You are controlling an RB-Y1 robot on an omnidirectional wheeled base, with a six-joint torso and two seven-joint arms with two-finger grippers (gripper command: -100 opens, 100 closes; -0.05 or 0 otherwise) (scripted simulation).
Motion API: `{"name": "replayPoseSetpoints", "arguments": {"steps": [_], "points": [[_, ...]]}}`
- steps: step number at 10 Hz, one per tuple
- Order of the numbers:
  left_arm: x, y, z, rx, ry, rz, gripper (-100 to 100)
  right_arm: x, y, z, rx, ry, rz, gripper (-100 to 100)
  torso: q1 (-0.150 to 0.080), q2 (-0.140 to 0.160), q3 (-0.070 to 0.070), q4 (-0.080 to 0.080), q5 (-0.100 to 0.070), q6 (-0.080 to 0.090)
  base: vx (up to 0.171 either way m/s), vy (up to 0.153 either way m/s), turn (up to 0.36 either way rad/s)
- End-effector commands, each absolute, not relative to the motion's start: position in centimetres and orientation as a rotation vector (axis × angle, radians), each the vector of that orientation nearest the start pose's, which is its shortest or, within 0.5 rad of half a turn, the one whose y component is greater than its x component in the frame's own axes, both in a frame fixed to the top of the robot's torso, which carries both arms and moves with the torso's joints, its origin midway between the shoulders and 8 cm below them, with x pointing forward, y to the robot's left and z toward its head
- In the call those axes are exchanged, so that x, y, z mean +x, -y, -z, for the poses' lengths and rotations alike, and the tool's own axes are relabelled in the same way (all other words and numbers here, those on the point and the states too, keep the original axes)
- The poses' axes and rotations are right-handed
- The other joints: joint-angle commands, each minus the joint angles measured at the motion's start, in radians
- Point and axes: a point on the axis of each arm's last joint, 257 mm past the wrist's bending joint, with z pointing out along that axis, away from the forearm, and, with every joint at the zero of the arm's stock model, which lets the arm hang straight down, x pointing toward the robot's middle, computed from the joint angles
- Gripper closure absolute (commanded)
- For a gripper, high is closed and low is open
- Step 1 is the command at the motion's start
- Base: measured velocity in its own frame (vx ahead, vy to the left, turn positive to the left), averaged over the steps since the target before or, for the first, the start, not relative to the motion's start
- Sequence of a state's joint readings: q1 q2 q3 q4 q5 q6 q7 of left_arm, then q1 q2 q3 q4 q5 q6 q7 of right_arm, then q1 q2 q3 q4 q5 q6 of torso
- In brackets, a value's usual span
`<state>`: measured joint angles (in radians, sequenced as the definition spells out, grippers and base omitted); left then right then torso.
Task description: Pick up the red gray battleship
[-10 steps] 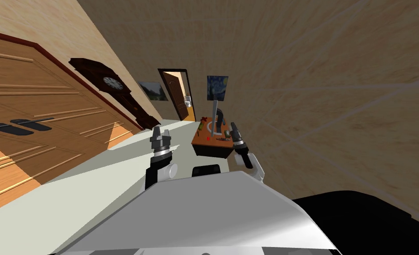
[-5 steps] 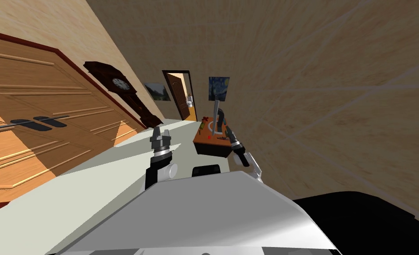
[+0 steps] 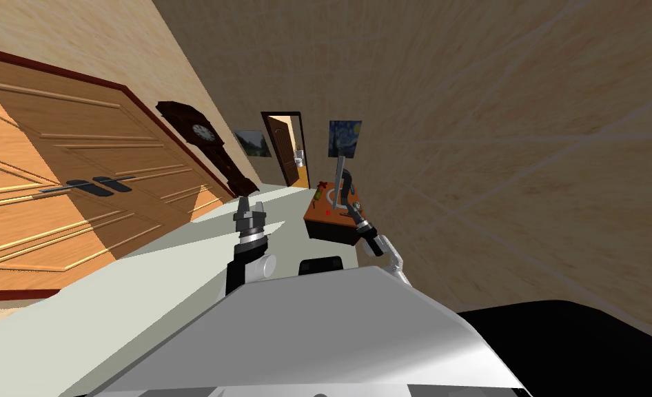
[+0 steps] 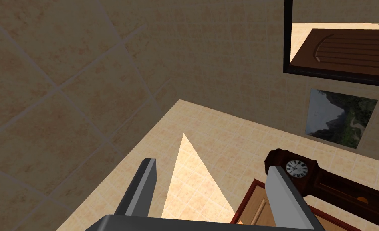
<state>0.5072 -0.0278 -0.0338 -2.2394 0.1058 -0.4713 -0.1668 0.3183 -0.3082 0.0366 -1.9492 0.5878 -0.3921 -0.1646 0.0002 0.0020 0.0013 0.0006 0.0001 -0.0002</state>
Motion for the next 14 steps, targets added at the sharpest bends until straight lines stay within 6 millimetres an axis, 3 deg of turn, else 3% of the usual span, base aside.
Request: {"name": "replayPoseSetpoints", "arguments": {"steps": [1, 5, 9, 13, 14], "points": [[35.5, -28.6, 0.2, -0.746, -0.626, 1.227, 0, 43.6, 21.8, 14.4, 0.283, -1.361, -0.949, -100, 0.0, 0.0, 0.0, 0.0, 0.0, 0.0, -0.029, 0.007, 0.063], [35.5, -28.6, 0.2, -0.746, -0.626, 1.227, 0, 44.7, 22.1, 19.8, 0.188, -1.51, -0.839, -100, 0.0, -0.001, -0.001, 0.0, 0.0, 0.0, -0.02, 0.006, 0.114], [35.5, -28.6, 0.2, -0.746, -0.626, 1.227, 0, 45.4, 22.6, 23.6, 0.054, -1.622, -0.727, -100, -0.001, -0.002, -0.001, 0.0, 0.0, 0.001, -0.006, 0.004, 0.106], [35.5, -28.6, 0.2, -0.746, -0.626, 1.227, 0, 45.4, 24.5, 28.0, 0.01, -1.728, -0.641, -100, -0.001, -0.003, -0.002, 0.0, 0.0, 0.0, 0.003, 0.0, 0.098], [35.5, -28.6, 0.2, -0.746, -0.626, 1.227, 0, 45.4, 24.6, 28.2, 0.012, -1.73, -0.64, -100, -0.001, -0.003, -0.002, -0.001, 0.0, 0.001, 0.004, -0.004, -0.017]]}}
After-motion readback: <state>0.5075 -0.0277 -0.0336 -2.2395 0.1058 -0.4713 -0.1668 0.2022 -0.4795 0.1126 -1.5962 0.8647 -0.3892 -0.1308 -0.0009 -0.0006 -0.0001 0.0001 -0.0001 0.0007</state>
